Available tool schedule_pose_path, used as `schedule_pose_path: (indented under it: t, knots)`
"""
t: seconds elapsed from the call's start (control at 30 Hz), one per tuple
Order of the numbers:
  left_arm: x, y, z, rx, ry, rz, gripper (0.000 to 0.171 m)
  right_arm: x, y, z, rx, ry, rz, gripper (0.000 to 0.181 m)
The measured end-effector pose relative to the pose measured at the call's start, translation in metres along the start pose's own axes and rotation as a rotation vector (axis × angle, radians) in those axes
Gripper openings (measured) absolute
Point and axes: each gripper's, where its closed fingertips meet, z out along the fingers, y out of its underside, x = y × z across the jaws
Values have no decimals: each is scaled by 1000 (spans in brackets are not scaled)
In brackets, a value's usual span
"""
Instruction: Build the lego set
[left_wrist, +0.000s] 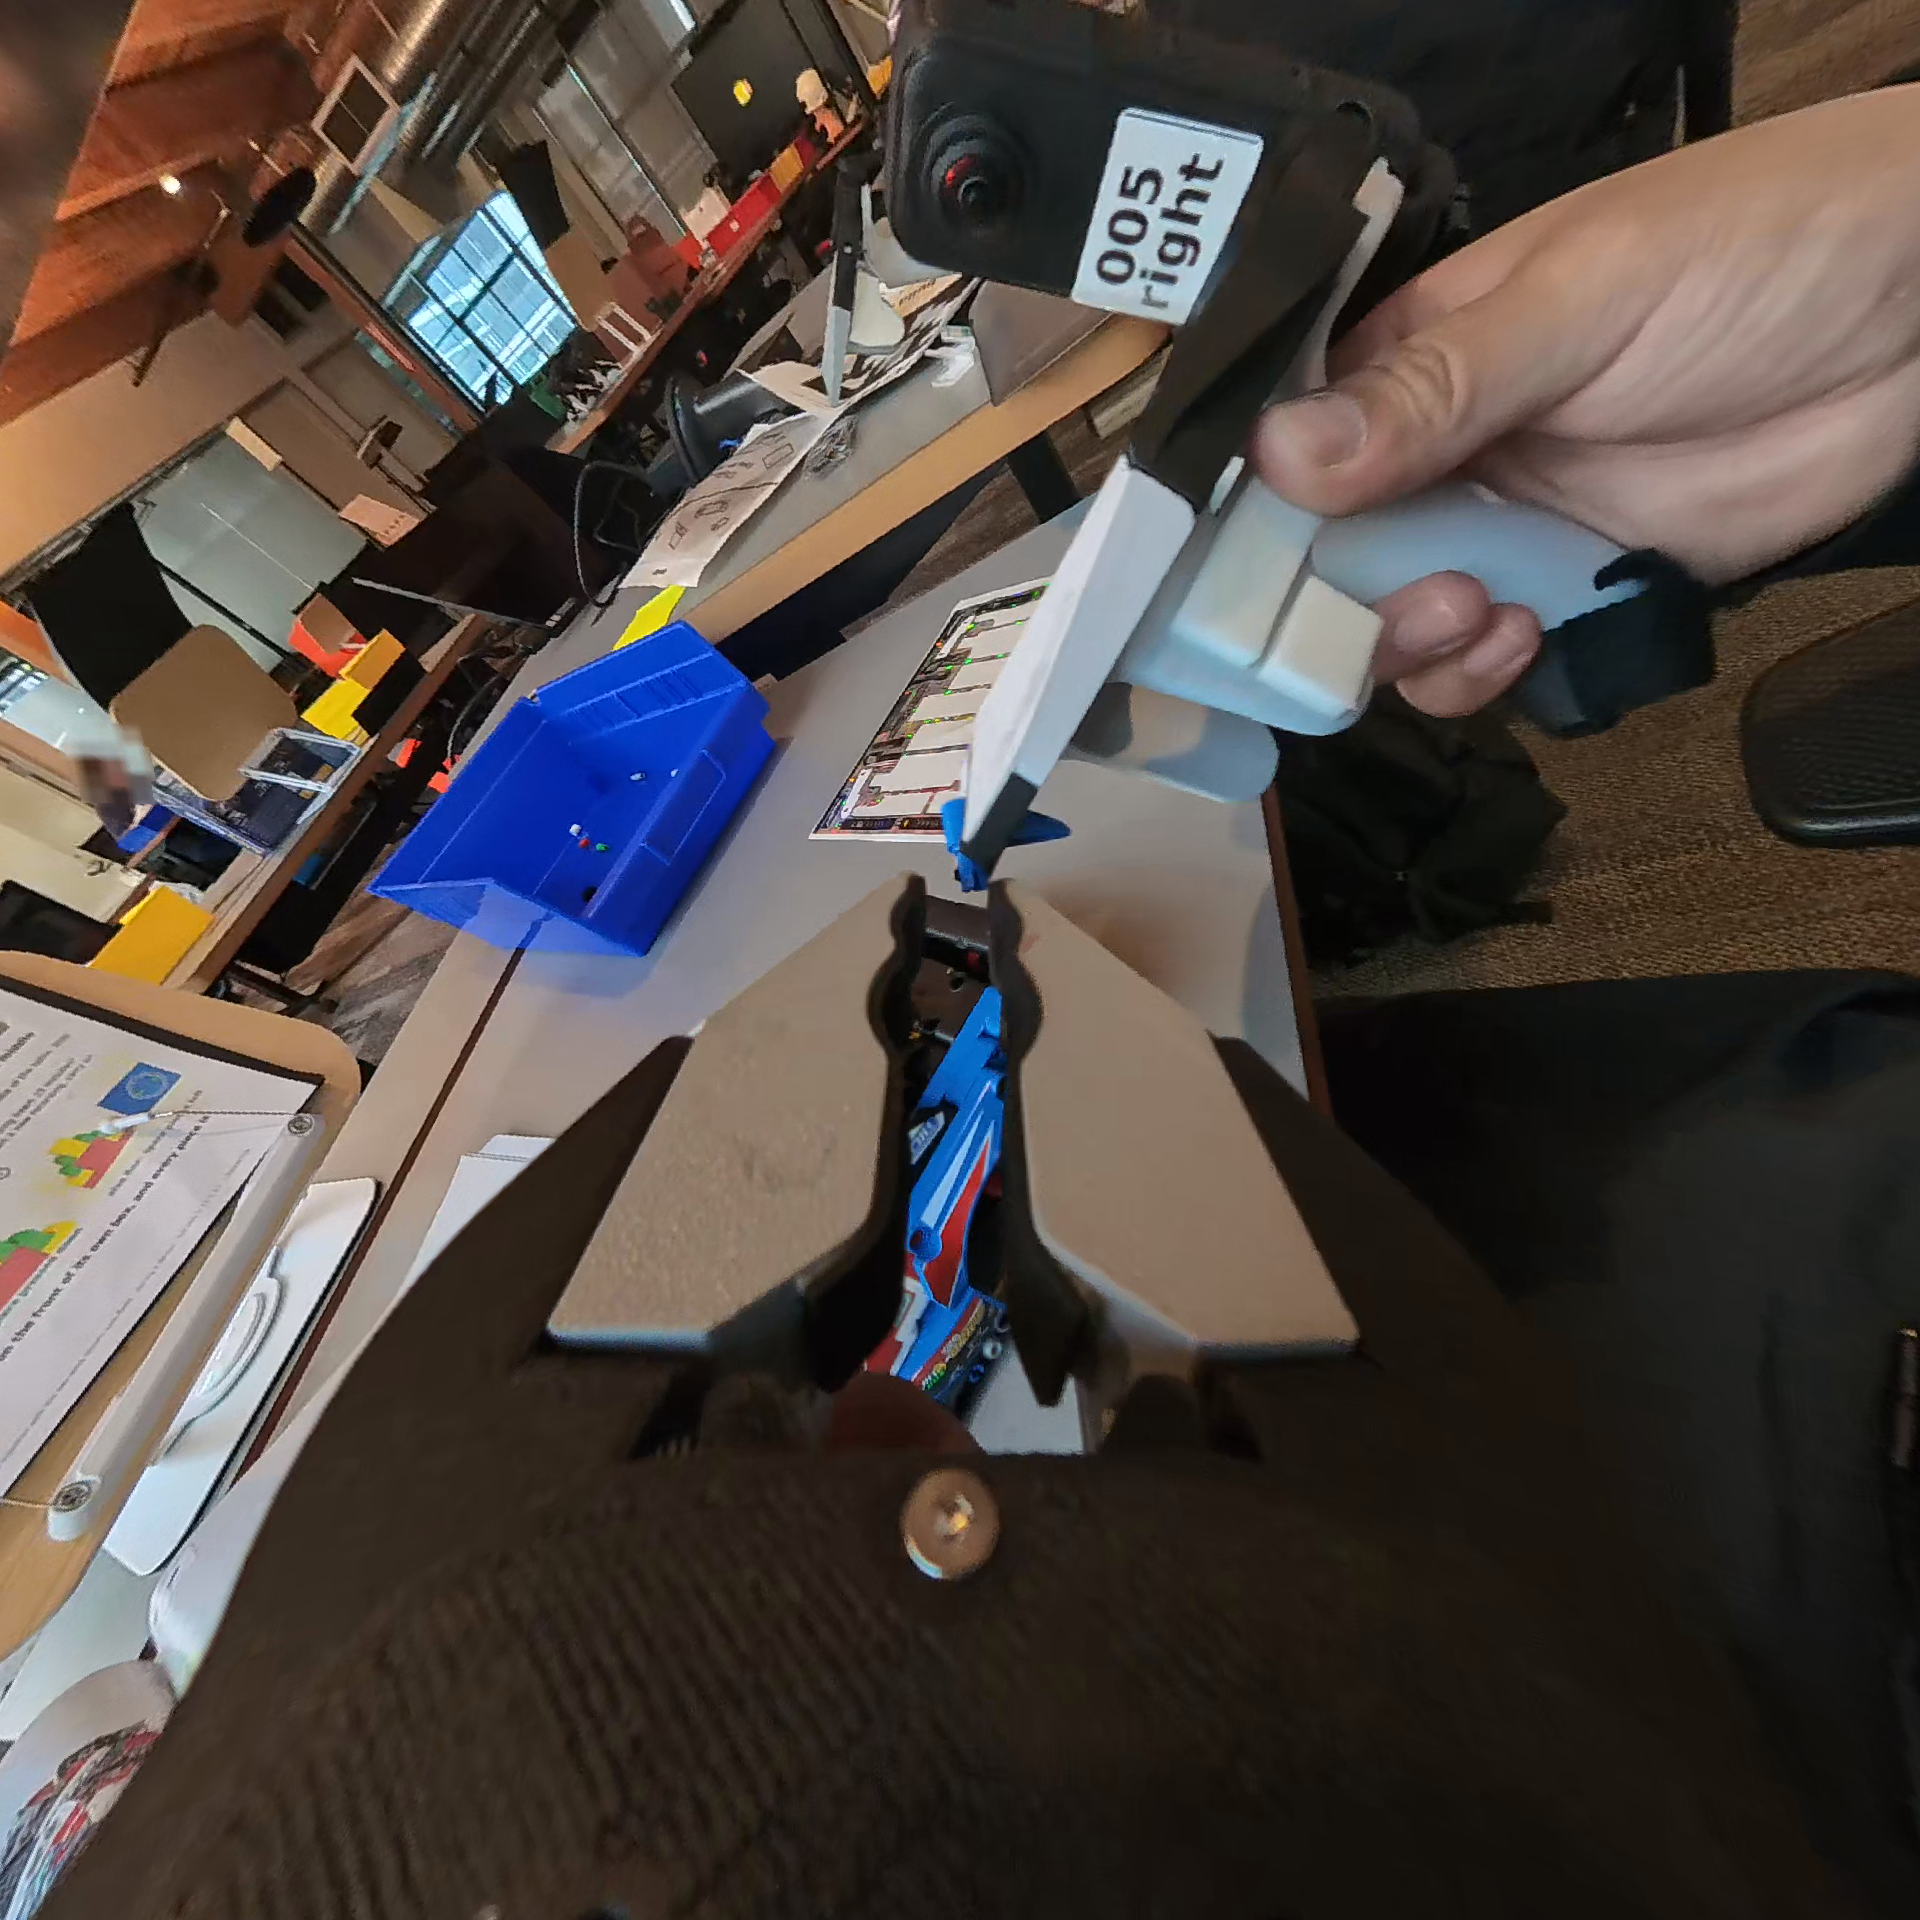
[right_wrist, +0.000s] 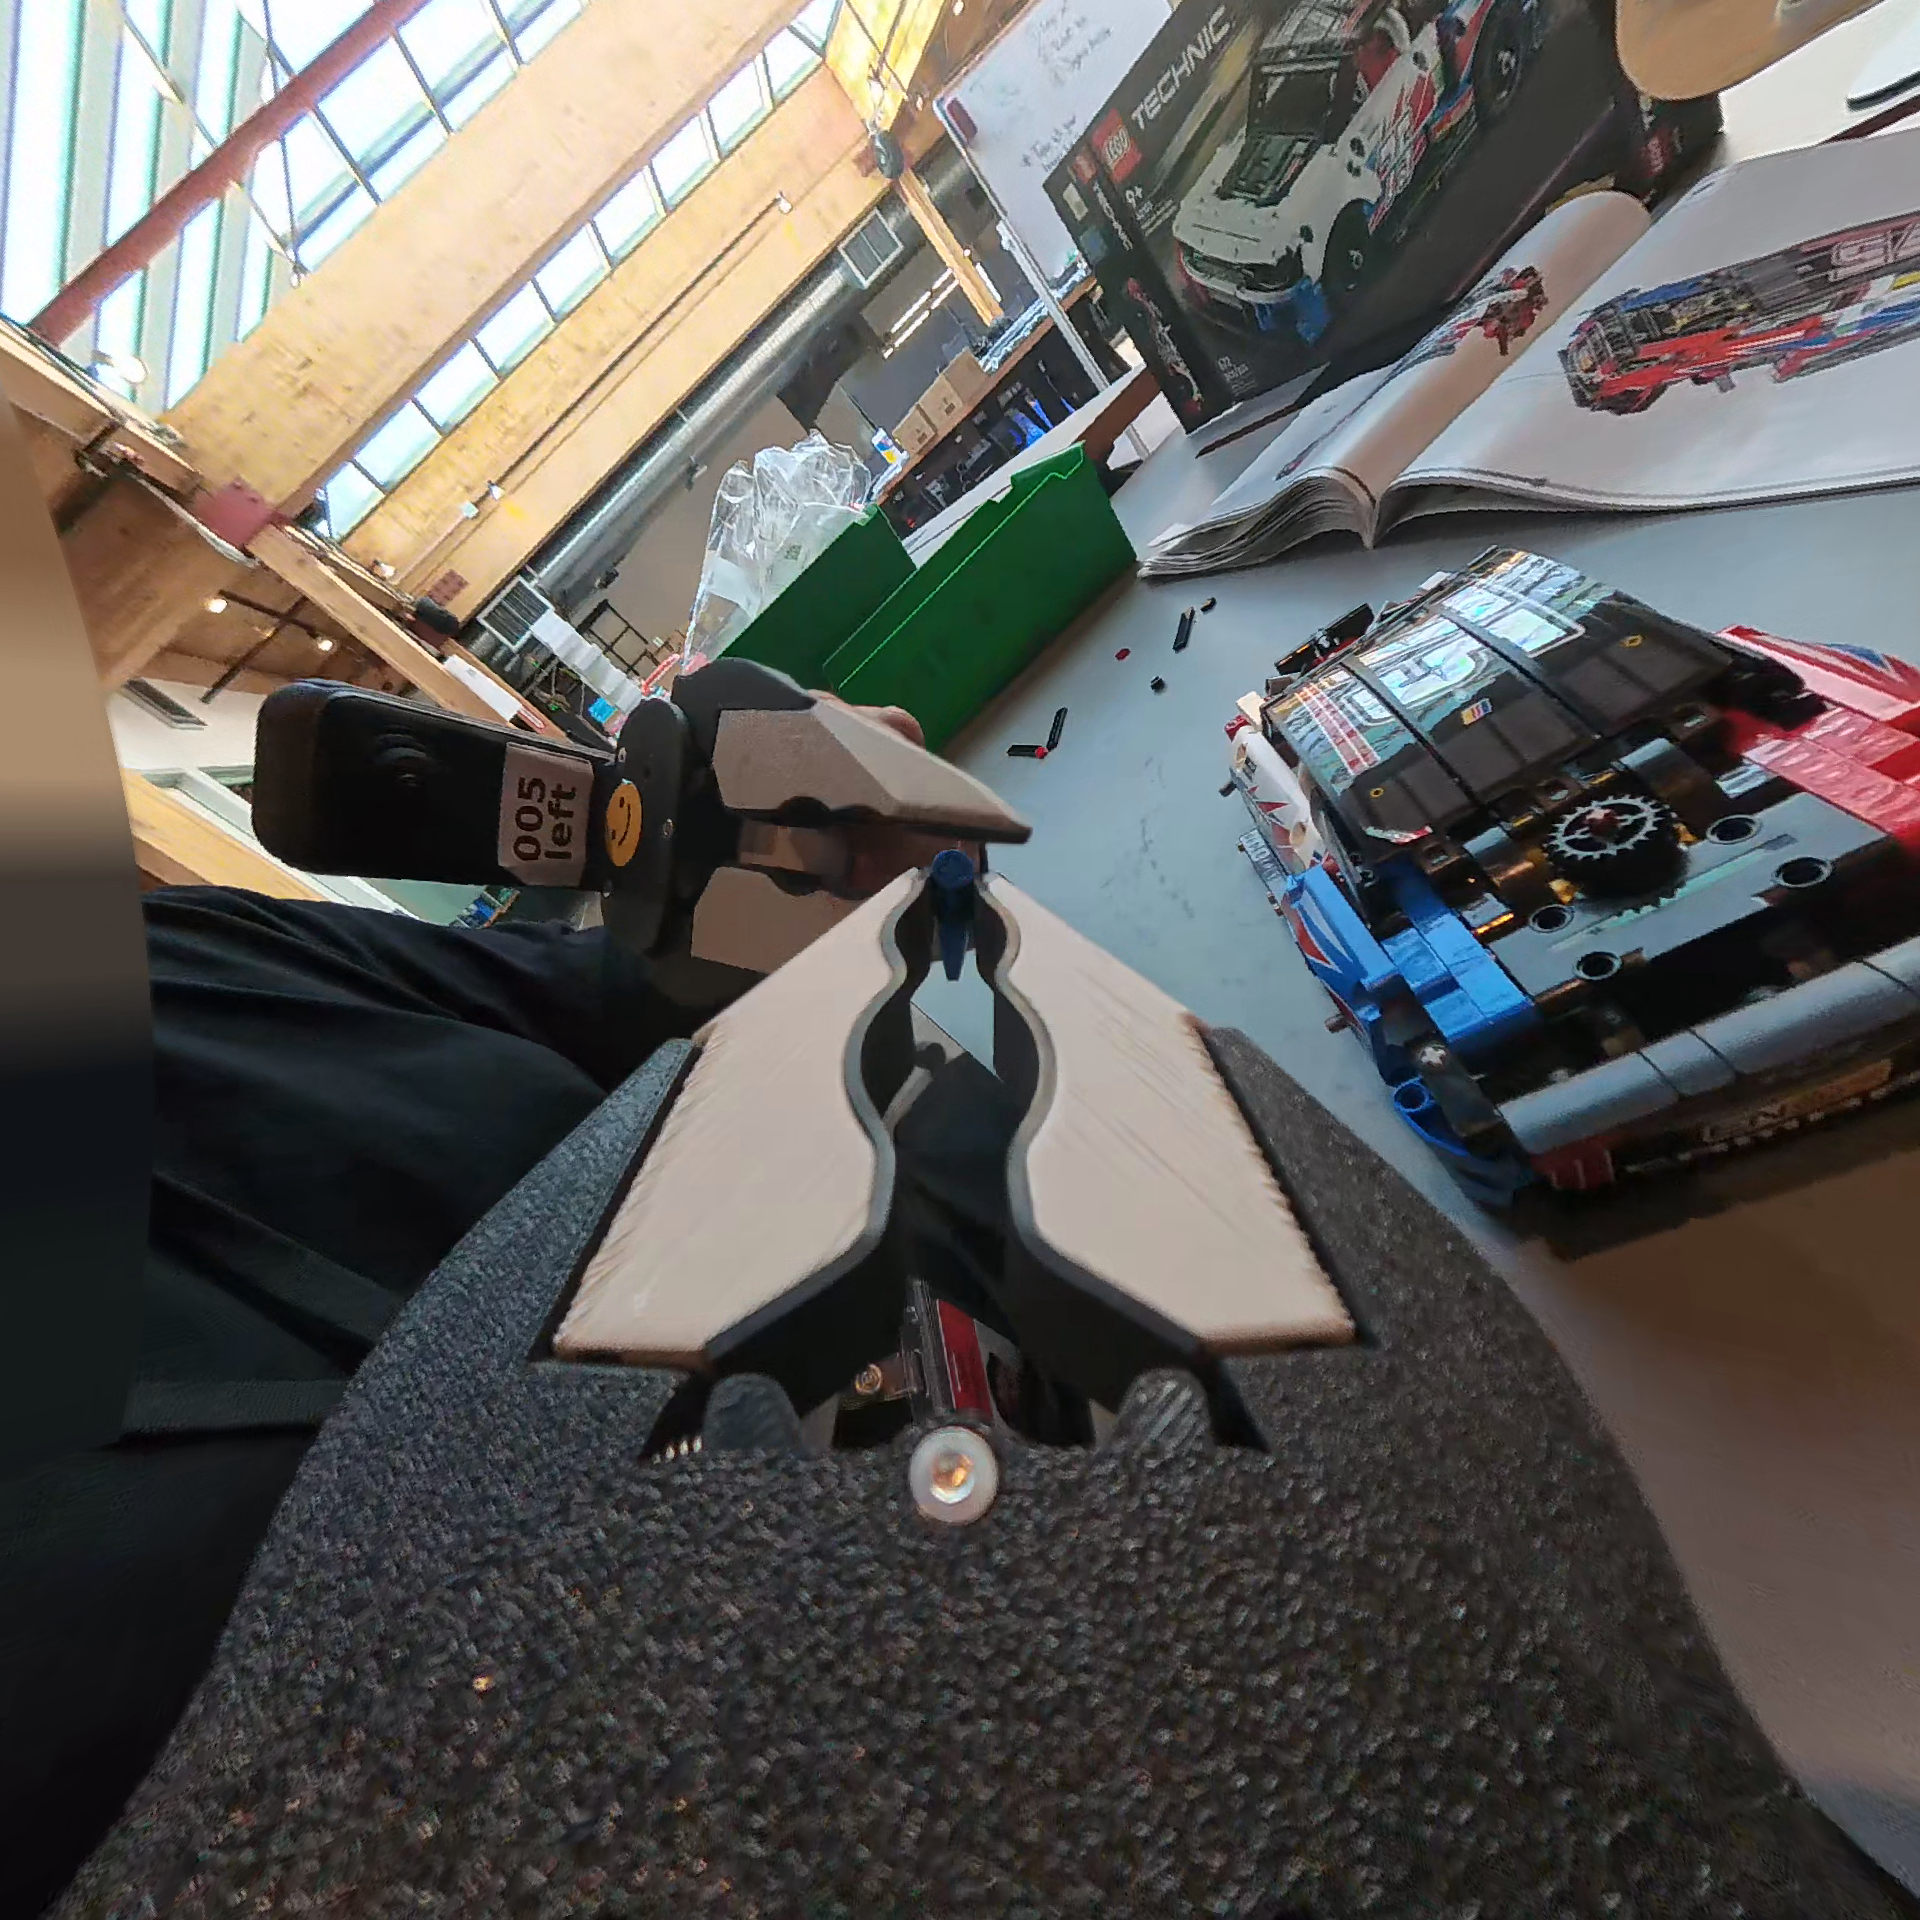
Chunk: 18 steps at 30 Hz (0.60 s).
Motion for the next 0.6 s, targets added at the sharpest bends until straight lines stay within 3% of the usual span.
schedule_pose_path:
  t: [0.37, 0.6]
  knots:
    - [4, -3, -2, 12, -25, 68, 3, 1, 3, 1, 13, 11, 15, 6]
    - [10, -7, -2, 29, -8, 92, 2, -2, 6, -4, -24, 34, -68, 7]
